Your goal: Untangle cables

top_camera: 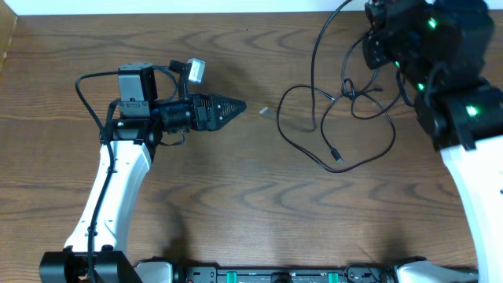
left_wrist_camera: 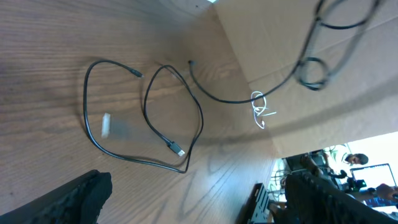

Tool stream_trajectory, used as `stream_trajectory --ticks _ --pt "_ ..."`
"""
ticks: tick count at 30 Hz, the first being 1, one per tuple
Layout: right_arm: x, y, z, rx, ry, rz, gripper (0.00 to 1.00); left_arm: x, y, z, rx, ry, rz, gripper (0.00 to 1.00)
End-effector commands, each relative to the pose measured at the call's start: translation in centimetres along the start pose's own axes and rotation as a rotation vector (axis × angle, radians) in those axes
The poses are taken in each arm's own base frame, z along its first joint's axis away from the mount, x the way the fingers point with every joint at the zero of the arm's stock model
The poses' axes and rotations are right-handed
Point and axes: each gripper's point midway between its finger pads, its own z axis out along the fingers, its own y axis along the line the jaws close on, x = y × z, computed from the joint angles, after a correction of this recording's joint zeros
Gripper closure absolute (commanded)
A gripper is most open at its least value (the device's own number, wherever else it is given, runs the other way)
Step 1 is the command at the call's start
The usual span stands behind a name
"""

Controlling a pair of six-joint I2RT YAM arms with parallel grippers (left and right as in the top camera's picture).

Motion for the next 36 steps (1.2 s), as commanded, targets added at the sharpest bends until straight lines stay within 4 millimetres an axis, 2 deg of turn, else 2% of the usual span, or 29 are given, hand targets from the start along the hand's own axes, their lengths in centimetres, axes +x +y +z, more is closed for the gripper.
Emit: stream_trajectory --ticks 1,4,7,10,15,17,18,22,25,29,32,36 --pt "2.0 -1.7 2.3 0.067 0.074 -0.016 0.99 0.2 0.4 0.0 -0.012 0.0 -0.003 0.05" --pt "3.2 -1.6 3.5 0.06 0.112 -0.02 0.99 0.2 0.4 0.0 -0.012 0.0 -0.003 0.05" --pt "3.3 -1.9 3.5 0.072 0.118 -0.023 0.99 0.2 0.4 0.0 -0.012 0.0 -0.003 0.05" --pt "3.4 -3.5 3.3 0.13 0.125 -0.074 0.99 0.2 0.4 0.0 -0.012 0.0 -0.003 0.05" --pt "2.1 -10.7 2.1 0.344 0.059 -0.049 0.99 0.2 0.4 0.0 -0.012 0.0 -0.003 0.05" --pt "1.3 -14.1 1.1 0.424 0.012 -0.046 0.99 0.2 0.4 0.0 -0.012 0.0 -0.003 0.05" --pt "0.8 -16.4 0.2 0.482 -0.023 -0.037 0.99 0.2 0.4 0.0 -0.012 0.0 -0.003 0.05" --pt "-0.3 -22.2 -2.4 0.609 -0.113 -0.023 0.99 0.2 0.4 0.0 -0.012 0.0 -0.003 0.05" --pt "-0.2 -25.9 -3.6 0.681 -0.158 -0.02 0.99 0.2 0.4 0.0 -0.012 0.0 -0.003 0.04" --pt "1.9 -30.5 -3.5 0.767 -0.157 -0.01 0.99 0.2 0.4 0.0 -0.012 0.0 -0.003 0.04" --pt "4.7 -33.4 -1.8 0.804 -0.13 0.01 0.99 0.2 0.4 0.0 -0.012 0.0 -0.003 0.05" --pt "8.0 -36.6 1.5 0.851 -0.07 0.048 0.99 0.2 0.4 0.0 -0.012 0.0 -0.003 0.05"
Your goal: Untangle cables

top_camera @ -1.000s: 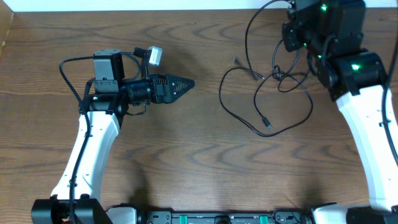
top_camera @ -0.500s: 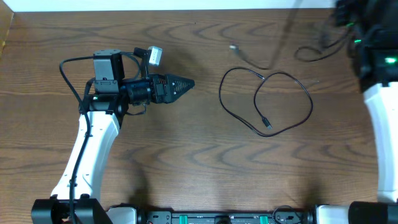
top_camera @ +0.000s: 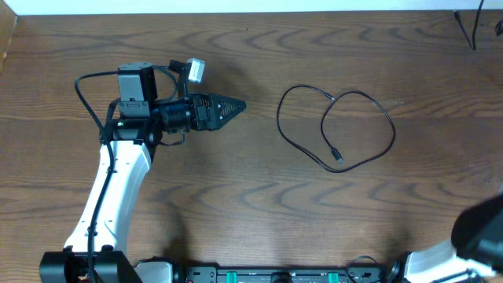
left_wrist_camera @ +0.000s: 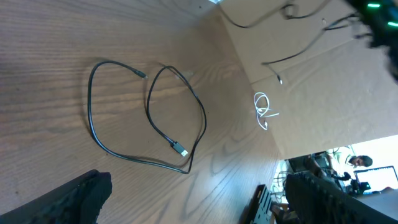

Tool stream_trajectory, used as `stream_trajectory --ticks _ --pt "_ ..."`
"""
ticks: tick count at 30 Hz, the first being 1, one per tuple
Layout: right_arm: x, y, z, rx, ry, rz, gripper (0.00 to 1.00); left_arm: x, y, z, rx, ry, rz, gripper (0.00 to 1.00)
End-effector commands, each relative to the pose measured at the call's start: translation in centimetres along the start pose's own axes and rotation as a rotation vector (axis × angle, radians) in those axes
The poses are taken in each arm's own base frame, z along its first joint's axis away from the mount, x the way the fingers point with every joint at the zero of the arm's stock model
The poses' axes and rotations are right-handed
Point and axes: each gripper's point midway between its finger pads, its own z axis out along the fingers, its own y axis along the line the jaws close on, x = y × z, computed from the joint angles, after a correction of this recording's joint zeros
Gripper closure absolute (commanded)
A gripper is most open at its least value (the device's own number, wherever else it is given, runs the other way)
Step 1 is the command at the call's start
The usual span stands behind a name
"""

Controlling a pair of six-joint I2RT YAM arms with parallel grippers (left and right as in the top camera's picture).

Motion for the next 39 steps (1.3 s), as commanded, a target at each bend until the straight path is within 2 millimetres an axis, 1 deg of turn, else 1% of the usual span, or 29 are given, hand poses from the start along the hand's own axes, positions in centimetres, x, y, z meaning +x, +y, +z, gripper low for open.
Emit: stream_trajectory --ticks 1,3,5,7,10,13,15,17,19,20,22,24,25,27,30,32,33,35,36,39 --pt "3.2 0.3 4.1 0.038 0.058 0.0 0.99 0.2 0.2 0.0 0.0 0.004 -0.003 0.05" --pt "3.7 0.6 6.1 0.046 0.064 0.0 0.99 0.2 0.2 0.0 0.0 0.004 -0.003 0.04" --pt "3.4 0.7 7.8 0.049 0.053 0.013 0.99 0.2 0.2 0.0 0.0 0.004 -0.003 0.05" --pt "2.5 0.6 9.3 0.057 0.026 0.034 0.99 0.2 0.2 0.0 0.0 0.004 -0.003 0.05" --pt "1.1 0.2 10.7 0.074 -0.023 0.046 0.99 0.2 0.2 0.0 0.0 0.004 -0.003 0.04" --pt "0.3 -1.3 11.5 0.109 -0.057 0.042 0.99 0.2 0.2 0.0 0.0 0.004 -0.003 0.05" --pt "0.8 -2.9 11.9 0.144 -0.063 0.025 0.99 0.2 0.2 0.0 0.0 0.004 -0.003 0.05" --pt "2.3 -5.4 12.1 0.221 -0.029 -0.031 0.99 0.2 0.2 0.0 0.0 0.004 -0.003 0.05" --pt "5.1 -8.1 12.6 0.293 0.035 -0.056 0.99 0.2 0.2 0.0 0.0 0.004 -0.003 0.05" --pt "6.5 -8.9 12.8 0.298 0.069 -0.059 0.99 0.2 0.2 0.0 0.0 0.004 -0.003 0.05" --pt "10.2 -10.2 13.2 0.301 0.156 -0.052 0.99 0.2 0.2 0.0 0.0 0.004 -0.003 0.05" --pt "15.1 -11.0 13.6 0.299 0.269 -0.018 0.99 0.2 0.2 0.0 0.0 0.004 -0.003 0.04" --pt "18.0 -11.0 13.8 0.287 0.331 0.003 0.99 0.2 0.2 0.0 0.0 0.004 -0.003 0.04" --pt "23.3 -10.4 13.8 0.262 0.453 0.028 0.99 0.2 0.2 0.0 0.0 0.004 -0.003 0.05" --pt "30.9 -8.2 13.2 0.213 0.634 0.015 0.99 0.2 0.2 0.0 0.0 0.004 -0.003 0.05" --pt "34.3 -6.7 12.7 0.182 0.717 0.006 0.99 0.2 0.2 0.0 0.0 0.004 -0.003 0.05" --pt "35.6 -5.9 12.5 0.171 0.749 0.009 0.99 0.2 0.2 0.0 0.0 0.004 -0.004 0.05" --pt "36.8 -5.1 12.2 0.168 0.778 0.034 0.99 0.2 0.2 0.0 0.0 0.004 -0.003 0.05" --pt "37.1 -4.9 12.1 0.175 0.785 0.066 0.99 0.2 0.2 0.0 0.0 0.004 -0.003 0.05" --pt "36.9 -4.4 12.1 0.171 0.78 0.125 0.9 0.2 0.2 0.0 0.0 0.004 -0.003 0.04"
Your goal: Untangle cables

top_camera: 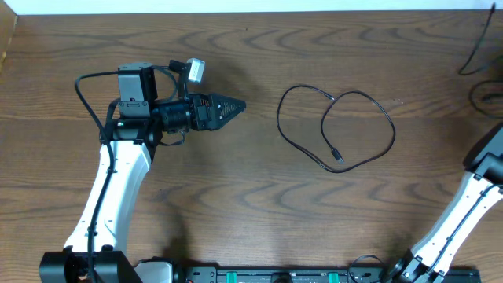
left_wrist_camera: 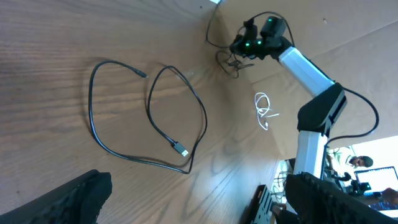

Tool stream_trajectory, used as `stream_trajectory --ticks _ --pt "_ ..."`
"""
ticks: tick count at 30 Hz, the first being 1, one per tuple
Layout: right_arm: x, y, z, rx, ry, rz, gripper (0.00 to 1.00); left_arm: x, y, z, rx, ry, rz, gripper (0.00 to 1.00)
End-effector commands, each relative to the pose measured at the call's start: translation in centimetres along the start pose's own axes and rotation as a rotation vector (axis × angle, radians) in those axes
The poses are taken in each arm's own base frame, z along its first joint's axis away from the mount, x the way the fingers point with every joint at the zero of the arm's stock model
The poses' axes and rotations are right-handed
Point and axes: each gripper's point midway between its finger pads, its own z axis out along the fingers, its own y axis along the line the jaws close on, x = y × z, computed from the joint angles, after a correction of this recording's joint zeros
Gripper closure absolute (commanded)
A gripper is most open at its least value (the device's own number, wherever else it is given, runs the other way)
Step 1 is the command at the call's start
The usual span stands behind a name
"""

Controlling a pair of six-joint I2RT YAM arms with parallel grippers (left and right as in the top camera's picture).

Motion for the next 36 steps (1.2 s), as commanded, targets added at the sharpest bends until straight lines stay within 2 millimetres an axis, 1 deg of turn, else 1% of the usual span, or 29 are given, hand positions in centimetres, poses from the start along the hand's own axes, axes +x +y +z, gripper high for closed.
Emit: stream_trajectory --ticks 1,2,5,6,7,9,12,14,16,17,18,19,21,22,23,24,25,26,27,29,30,31,32,33,34,36 --pt "-3.0 -0.2 -2.2 -0.013 -0.062 0.093 0.85 0.2 0.2 0.0 0.003 0.004 -0.003 0.05" --pt "-3.0 -0.3 -2.4 -0.014 -0.057 0.092 0.8 0.2 0.2 0.0 0.003 0.004 -0.003 0.05" --pt "-3.4 -0.7 -3.4 -0.016 -0.038 0.098 0.58 0.2 0.2 0.0 0.003 0.004 -0.003 0.05" --pt "-3.6 -0.8 -3.7 -0.013 -0.036 0.117 0.52 0.2 0.2 0.0 0.003 0.004 -0.003 0.05" --pt "-4.0 -1.2 -4.2 -0.007 -0.038 0.154 0.43 0.2 0.2 0.0 0.003 0.004 -0.003 0.05" --pt "-5.3 -2.1 -5.6 -0.007 -0.052 0.209 0.37 0.2 0.2 0.0 0.003 0.004 -0.003 0.05" --pt "-7.7 -3.7 -8.3 0.008 -0.098 0.246 0.21 0.2 0.2 0.0 0.003 0.004 -0.003 0.04" --pt "-9.2 -5.2 -10.6 0.029 -0.13 0.283 0.18 0.2 0.2 0.0 0.003 0.004 -0.003 0.05" --pt "-10.1 -6.2 -12.7 0.033 -0.145 0.289 0.14 0.2 0.2 0.0 0.003 0.004 -0.003 0.05" --pt "-10.3 -6.5 -13.5 0.034 -0.146 0.29 0.08 0.2 0.2 0.0 0.003 0.004 -0.003 0.05" --pt "-10.4 -6.9 -14.4 0.038 -0.14 0.297 0.01 0.2 0.2 0.0 0.003 0.004 -0.003 0.05" --pt "-10.1 -7.5 -15.3 0.058 -0.125 0.321 0.01 0.2 0.2 0.0 0.003 0.004 -0.003 0.04" --pt "-9.4 -8.6 -16.5 0.109 -0.095 0.348 0.01 0.2 0.2 0.0 0.003 0.004 -0.003 0.04" --pt "-8.8 -9.4 -16.9 0.152 -0.075 0.37 0.01 0.2 0.2 0.0 0.003 0.004 -0.003 0.05" --pt "-7.7 -10.6 -17.6 0.231 -0.043 0.423 0.01 0.2 0.2 0.0 0.003 0.004 -0.003 0.04" --pt "-6.6 -11.4 -18.2 0.288 -0.006 0.447 0.01 0.2 0.2 0.0 0.003 0.004 -0.003 0.05" --pt "-5.9 -11.4 -18.2 0.292 0.019 0.44 0.01 0.2 0.2 0.0 0.003 0.004 -0.003 0.05" --pt "-5.5 -11.0 -18.2 0.272 0.043 0.431 0.01 0.2 0.2 0.0 0.003 0.004 -0.003 0.05" --pt "-5.1 -10.2 -18.0 0.222 0.066 0.418 0.01 0.2 0.2 0.0 0.003 0.004 -0.003 0.05" --pt "-4.9 -6.8 -17.6 0.024 0.107 0.379 0.01 0.2 0.2 0.0 0.003 0.004 -0.003 0.05" --pt "-5.0 -4.9 -17.8 -0.083 0.12 0.361 0.01 0.2 0.2 0.0 0.003 0.004 -0.003 0.05" --pt "-5.0 -2.5 -18.3 -0.219 0.135 0.341 0.01 0.2 0.2 0.0 0.003 0.004 -0.003 0.05" --pt "-4.9 -0.7 -18.8 -0.314 0.151 0.331 0.01 0.2 0.2 0.0 0.003 0.004 -0.003 0.05" --pt "-4.7 1.0 -19.6 -0.401 0.174 0.329 0.01 0.2 0.2 0.0 0.003 0.004 -0.003 0.05" --pt "-4.3 3.4 -20.7 -0.505 0.212 0.321 0.01 0.2 0.2 0.0 0.003 0.004 -0.003 0.05" --pt "-3.7 5.9 -22.0 -0.575 0.25 0.299 0.01 0.2 0.2 0.0 0.003 0.004 -0.003 0.05"
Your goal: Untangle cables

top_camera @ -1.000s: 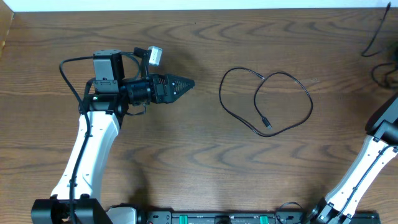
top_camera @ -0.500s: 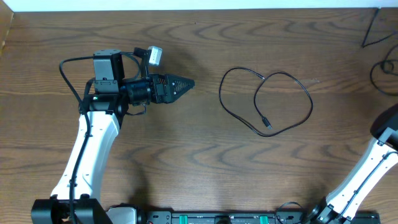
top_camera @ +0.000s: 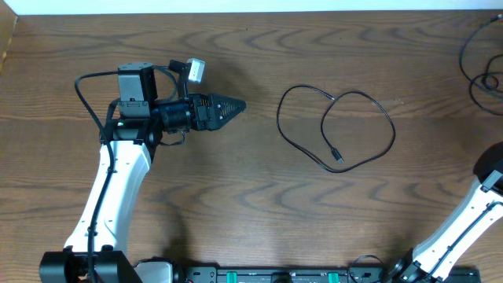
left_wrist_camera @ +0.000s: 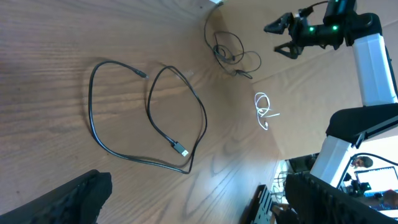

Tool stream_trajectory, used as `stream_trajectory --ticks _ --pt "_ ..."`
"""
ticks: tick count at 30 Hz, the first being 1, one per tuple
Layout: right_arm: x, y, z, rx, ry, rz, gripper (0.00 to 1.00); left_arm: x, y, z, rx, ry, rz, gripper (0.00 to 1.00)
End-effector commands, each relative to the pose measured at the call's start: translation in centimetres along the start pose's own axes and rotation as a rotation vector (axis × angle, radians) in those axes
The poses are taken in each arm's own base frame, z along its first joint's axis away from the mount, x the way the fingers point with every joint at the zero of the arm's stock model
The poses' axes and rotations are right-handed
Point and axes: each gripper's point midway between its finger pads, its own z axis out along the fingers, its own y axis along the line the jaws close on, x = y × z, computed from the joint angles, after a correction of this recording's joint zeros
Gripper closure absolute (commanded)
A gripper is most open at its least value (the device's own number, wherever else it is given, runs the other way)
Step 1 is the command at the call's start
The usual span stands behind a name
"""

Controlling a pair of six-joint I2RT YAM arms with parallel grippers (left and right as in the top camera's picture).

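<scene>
A black cable (top_camera: 392, 130) lies alone in a loose double loop right of the table's middle, its plug (left_wrist_camera: 178, 149) pointing at me. A second thin black cable (left_wrist_camera: 219, 53) lies bunched at the table's far right edge (top_camera: 464, 56). In the left wrist view my right gripper (left_wrist_camera: 281, 38) hovers open just past that bunch, apart from it. My left gripper (top_camera: 240, 104) rests left of the loop, open and empty, with its fingers (left_wrist_camera: 81, 193) wide apart.
Brown wooden table (top_camera: 236, 196). Only part of my right arm (top_camera: 481, 196) shows overhead, at the lower right corner. A cardboard wall with a white scribble (left_wrist_camera: 264, 112) stands beyond the table's right side.
My right gripper was down on the bunched second cable at the far right edge. It is now open and clear of it, and the cable lies on the table. The left arm has not moved.
At first my right gripper held the second cable draped over the looped one. Then that cable was lifted away to the upper right, leaving the loop alone. Then it was bunched at the table's far right under the gripper, and now it lies there, let go.
</scene>
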Motion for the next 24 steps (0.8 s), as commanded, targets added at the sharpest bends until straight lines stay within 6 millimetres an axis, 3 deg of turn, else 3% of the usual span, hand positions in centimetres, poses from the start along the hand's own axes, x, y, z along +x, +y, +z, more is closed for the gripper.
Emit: stream_trajectory --ticks 1,5,9,19,24 --pt "3.5 8.6 -1.2 -0.31 0.123 -0.073 0.01 0.2 0.1 0.0 0.003 0.004 -0.003 0.05" --pt "6.2 12.1 -2.8 -0.326 0.188 -0.129 0.01 0.2 0.1 0.0 0.003 0.004 -0.003 0.05" --pt "8.5 15.6 -6.0 -0.35 0.219 -0.195 0.01 0.2 0.1 0.0 0.003 0.004 -0.003 0.05" --pt "12.8 15.7 -15.3 -0.216 0.246 -0.238 0.01 0.2 0.1 0.0 0.003 0.004 -0.003 0.04" --pt "13.7 16.8 -18.0 -0.285 0.235 -0.297 0.04 0.2 0.1 0.0 0.003 0.004 -0.003 0.05"
